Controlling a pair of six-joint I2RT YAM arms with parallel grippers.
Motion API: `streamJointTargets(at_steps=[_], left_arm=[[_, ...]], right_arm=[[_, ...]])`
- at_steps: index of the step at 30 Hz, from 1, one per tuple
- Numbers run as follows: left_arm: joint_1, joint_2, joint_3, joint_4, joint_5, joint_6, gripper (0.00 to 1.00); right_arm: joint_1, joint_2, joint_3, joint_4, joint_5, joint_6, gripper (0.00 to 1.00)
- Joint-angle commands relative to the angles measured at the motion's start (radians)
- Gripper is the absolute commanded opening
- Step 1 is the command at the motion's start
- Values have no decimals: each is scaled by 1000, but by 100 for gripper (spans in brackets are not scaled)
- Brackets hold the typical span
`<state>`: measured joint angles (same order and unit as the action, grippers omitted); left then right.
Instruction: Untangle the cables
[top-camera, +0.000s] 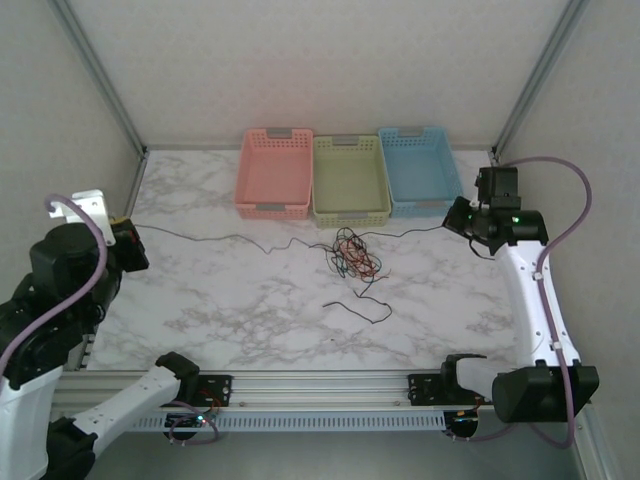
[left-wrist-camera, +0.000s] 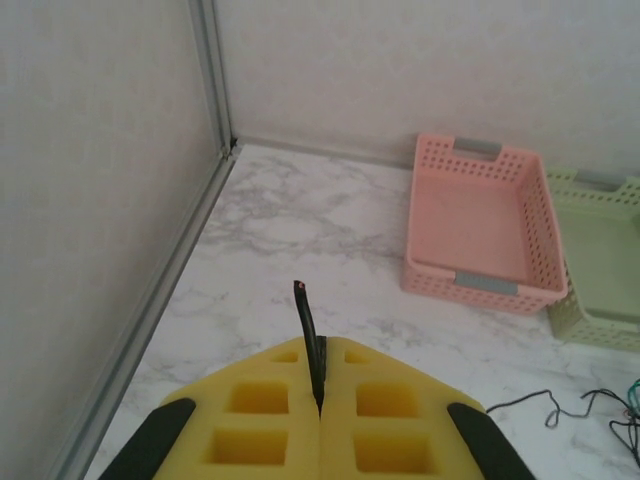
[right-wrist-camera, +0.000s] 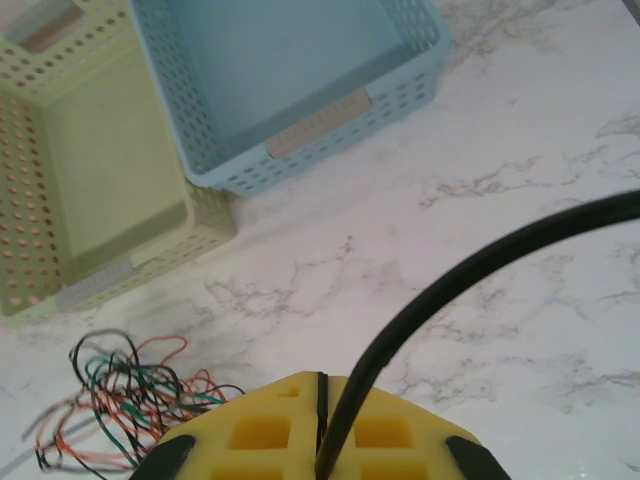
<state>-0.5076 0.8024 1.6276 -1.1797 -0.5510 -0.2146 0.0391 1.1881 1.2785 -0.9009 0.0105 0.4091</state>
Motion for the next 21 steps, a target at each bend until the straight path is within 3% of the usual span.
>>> streamJointTargets(at_steps=[1, 12, 21], left_arm=[[9, 25, 126, -33, -11, 62, 0], [9, 161, 488, -19, 28, 139, 0], [9, 212, 603, 82, 134, 159, 0]], right_arm=[[-10, 18, -34, 31, 61, -12, 0], [-15, 46, -108, 75, 71, -12, 0], [-15, 51, -137, 92, 42, -13, 0]])
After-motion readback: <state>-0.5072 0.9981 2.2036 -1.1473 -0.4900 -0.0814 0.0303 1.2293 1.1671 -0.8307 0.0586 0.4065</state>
